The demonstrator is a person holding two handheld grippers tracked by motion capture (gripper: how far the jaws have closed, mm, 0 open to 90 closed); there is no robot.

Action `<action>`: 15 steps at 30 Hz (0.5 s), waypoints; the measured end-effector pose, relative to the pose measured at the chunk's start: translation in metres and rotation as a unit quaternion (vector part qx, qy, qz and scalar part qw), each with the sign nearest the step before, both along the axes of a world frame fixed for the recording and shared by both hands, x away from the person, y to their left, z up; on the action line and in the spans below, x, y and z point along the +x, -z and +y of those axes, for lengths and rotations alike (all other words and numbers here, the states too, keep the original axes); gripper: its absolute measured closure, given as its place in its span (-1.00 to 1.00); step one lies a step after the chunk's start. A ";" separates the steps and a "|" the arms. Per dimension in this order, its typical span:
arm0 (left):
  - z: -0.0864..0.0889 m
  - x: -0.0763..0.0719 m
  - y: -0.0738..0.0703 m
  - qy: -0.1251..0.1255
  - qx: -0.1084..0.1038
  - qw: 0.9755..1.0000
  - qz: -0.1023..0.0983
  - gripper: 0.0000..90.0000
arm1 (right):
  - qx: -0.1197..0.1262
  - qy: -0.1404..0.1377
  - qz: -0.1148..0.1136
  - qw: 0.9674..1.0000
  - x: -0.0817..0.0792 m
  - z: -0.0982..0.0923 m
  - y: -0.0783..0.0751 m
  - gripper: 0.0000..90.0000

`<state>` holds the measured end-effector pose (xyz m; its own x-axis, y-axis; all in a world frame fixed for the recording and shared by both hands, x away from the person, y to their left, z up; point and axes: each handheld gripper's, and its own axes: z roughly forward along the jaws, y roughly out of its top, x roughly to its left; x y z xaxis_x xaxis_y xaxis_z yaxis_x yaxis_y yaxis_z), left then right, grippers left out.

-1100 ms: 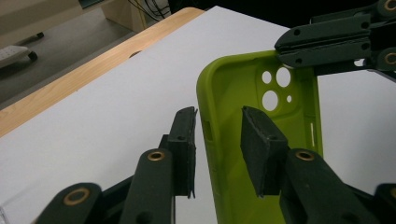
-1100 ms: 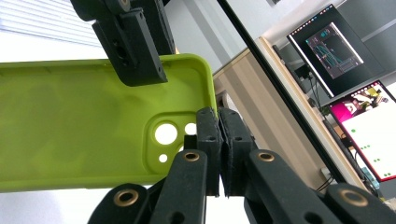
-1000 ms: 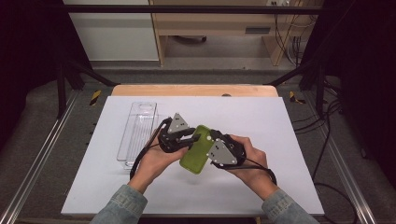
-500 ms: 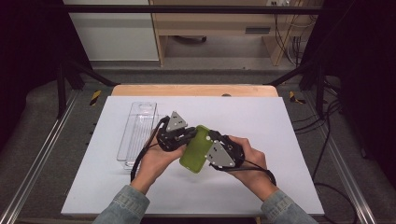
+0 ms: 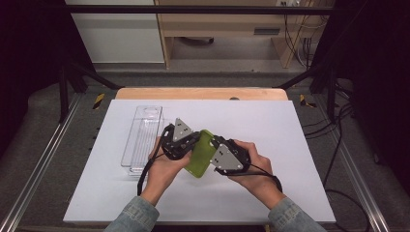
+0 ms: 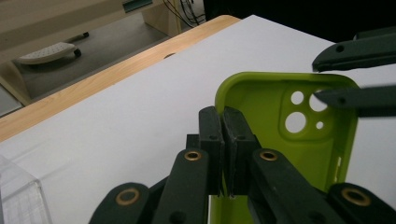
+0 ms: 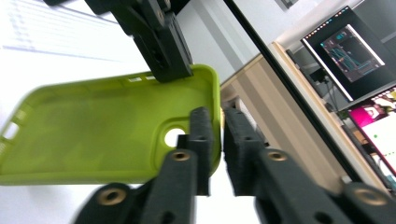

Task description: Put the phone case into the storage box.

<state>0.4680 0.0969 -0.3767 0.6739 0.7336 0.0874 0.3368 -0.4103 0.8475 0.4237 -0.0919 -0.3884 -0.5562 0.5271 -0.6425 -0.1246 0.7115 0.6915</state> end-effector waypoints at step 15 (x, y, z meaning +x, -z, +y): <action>0.009 0.000 0.004 -0.036 0.001 0.999 -0.017 0.95 | 0.101 -0.014 0.057 0.993 -0.011 -0.009 -0.009 0.16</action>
<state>0.4684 0.1062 -0.3805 0.6159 0.7799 0.1116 0.3365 -0.3885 0.8578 0.4123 -0.1004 -0.3791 -0.6352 0.6231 -0.4563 -0.0541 0.5535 0.8311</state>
